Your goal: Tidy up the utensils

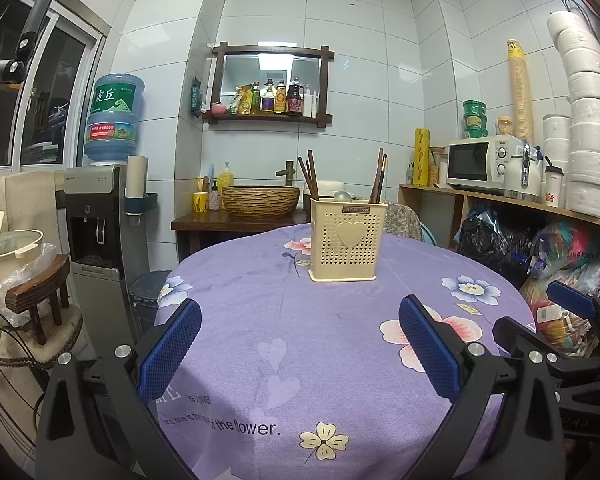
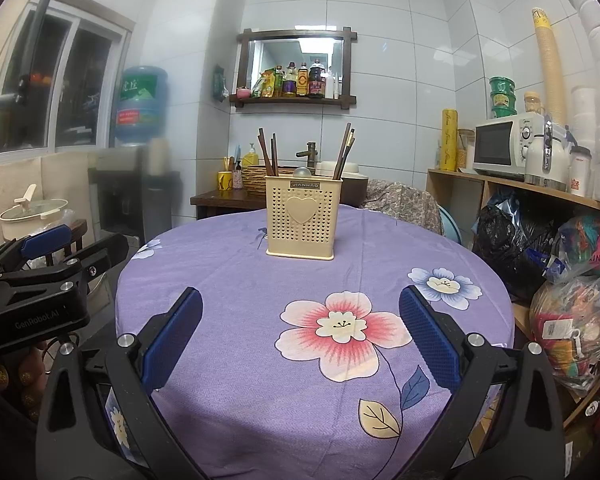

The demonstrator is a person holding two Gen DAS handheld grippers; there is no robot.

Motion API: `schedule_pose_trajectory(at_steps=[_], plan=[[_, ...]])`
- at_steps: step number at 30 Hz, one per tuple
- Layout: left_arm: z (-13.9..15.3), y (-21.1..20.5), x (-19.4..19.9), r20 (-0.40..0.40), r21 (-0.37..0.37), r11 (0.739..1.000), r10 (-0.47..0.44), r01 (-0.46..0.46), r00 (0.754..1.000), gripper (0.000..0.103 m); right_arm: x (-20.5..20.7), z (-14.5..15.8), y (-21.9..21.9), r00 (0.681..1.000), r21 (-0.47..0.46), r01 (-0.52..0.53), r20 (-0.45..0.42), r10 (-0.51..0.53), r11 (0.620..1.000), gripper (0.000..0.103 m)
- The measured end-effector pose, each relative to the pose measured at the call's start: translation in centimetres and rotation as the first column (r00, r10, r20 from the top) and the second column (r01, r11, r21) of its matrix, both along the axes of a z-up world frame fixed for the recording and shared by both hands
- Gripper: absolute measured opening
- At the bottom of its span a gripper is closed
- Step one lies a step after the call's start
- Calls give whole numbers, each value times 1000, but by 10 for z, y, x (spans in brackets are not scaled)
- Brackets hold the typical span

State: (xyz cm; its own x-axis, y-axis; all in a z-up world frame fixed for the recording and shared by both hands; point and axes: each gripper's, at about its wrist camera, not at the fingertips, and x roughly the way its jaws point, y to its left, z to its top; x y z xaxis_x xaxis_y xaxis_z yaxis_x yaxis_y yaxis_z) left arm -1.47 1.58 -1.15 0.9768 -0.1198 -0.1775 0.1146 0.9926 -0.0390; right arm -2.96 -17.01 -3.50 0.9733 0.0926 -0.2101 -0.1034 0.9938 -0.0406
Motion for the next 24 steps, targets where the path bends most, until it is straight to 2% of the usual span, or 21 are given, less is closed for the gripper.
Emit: schedule_pose_trajectory(at_steps=[24], plan=[[0, 2, -1, -3, -5, 1000, 5, -5, 1000, 98, 0, 0, 1, 1000, 1, 2, -2, -2, 1000, 97]])
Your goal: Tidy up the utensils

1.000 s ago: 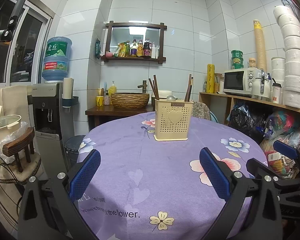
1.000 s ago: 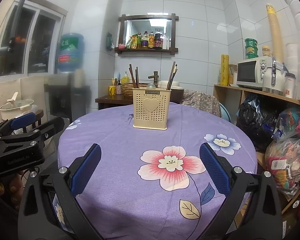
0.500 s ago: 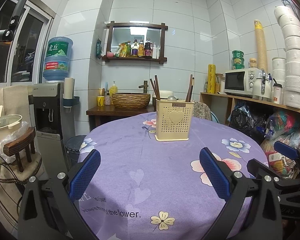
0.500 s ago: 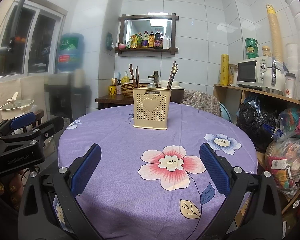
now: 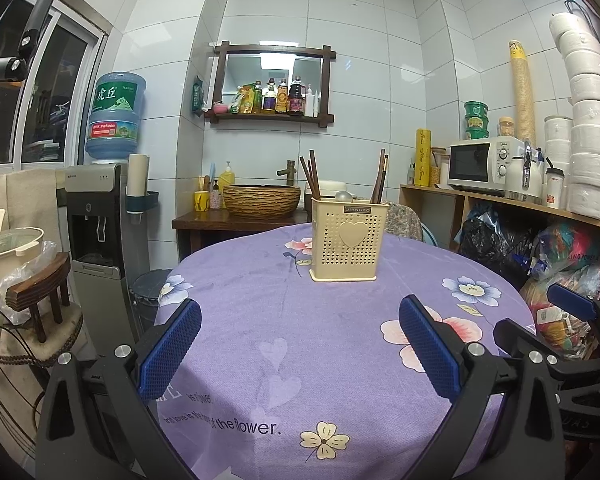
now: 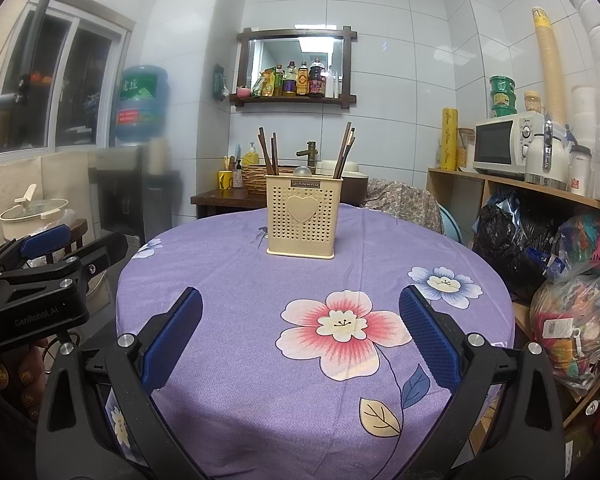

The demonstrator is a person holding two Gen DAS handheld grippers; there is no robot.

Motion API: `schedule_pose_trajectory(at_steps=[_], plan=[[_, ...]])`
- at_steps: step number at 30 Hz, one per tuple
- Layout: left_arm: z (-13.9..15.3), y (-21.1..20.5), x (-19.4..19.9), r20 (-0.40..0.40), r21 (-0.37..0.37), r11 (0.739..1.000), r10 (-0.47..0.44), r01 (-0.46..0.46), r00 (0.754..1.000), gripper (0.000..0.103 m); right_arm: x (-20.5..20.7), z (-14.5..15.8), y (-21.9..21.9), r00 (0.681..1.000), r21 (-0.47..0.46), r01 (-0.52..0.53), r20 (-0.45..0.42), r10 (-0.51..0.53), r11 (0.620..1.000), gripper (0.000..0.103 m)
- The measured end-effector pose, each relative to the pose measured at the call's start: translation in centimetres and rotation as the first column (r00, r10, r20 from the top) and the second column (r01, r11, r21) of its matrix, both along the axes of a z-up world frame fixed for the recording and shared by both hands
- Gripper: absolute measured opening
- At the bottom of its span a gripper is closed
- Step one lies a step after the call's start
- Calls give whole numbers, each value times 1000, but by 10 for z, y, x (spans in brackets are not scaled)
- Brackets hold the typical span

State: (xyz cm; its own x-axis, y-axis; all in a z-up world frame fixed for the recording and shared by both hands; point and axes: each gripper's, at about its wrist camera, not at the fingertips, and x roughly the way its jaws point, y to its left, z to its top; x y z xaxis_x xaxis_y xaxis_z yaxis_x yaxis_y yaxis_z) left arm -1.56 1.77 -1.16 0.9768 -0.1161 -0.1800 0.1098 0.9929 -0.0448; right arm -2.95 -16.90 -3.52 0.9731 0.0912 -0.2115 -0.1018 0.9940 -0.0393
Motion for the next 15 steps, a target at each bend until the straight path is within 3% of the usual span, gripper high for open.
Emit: schedule_pose_trajectory(at_steps=[15], plan=[[-1, -1, 1, -13, -11, 1000, -11, 11, 1000, 98, 0, 0, 0, 1000, 1, 1, -1, -1, 1000, 97]])
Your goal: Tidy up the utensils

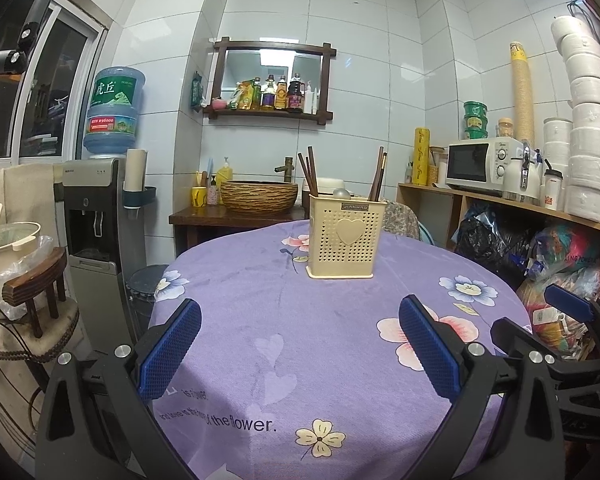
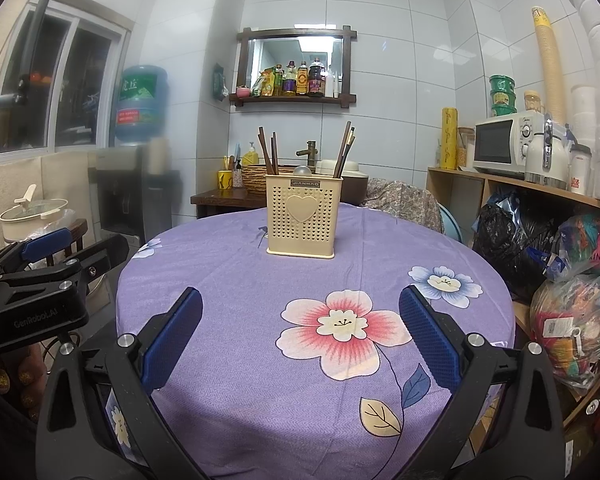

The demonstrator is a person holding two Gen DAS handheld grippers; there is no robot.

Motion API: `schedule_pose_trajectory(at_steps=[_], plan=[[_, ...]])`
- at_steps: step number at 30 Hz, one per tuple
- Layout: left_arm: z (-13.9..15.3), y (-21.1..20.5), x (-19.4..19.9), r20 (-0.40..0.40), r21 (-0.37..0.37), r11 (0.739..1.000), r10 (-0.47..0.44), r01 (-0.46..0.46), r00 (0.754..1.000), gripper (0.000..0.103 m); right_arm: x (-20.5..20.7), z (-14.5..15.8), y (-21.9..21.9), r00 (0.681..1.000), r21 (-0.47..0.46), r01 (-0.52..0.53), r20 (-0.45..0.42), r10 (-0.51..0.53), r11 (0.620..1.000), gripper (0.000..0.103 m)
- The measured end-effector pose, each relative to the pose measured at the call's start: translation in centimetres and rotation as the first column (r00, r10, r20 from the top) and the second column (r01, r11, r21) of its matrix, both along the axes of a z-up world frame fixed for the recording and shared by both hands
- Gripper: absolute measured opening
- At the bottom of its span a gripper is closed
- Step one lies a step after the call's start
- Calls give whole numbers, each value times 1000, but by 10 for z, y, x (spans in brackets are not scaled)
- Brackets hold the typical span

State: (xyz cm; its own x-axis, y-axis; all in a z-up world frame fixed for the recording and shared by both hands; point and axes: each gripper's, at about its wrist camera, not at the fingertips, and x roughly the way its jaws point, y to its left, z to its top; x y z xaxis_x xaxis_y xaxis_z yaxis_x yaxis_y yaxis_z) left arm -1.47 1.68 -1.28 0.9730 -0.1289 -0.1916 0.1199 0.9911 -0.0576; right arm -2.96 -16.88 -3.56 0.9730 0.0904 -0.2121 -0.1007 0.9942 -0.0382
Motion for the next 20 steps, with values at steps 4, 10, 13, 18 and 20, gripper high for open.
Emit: schedule_pose_trajectory(at_steps=[4, 10, 13, 18, 20], plan=[[0, -2, 0, -2, -1, 1000, 0, 0, 1000, 98, 0, 0, 0, 1000, 0, 0, 0, 0, 1000, 97], [0, -1, -1, 0, -3, 1000, 10, -10, 1000, 98, 0, 0, -1, 1000, 0, 1, 0, -1, 1000, 97], [0, -1, 0, -1, -3, 1000, 13, -13, 1000, 98, 0, 0, -1, 1000, 0, -1, -1, 1, 1000, 97], [1, -1, 0, -7, -4, 1000, 16, -16, 1000, 98, 0, 0, -2, 1000, 0, -1, -1, 1, 1000, 97], [1, 0, 0, -10, -4, 1000, 16, -16, 1000, 98, 0, 0, -1, 1000, 1, -1, -1, 1, 1000, 97]])
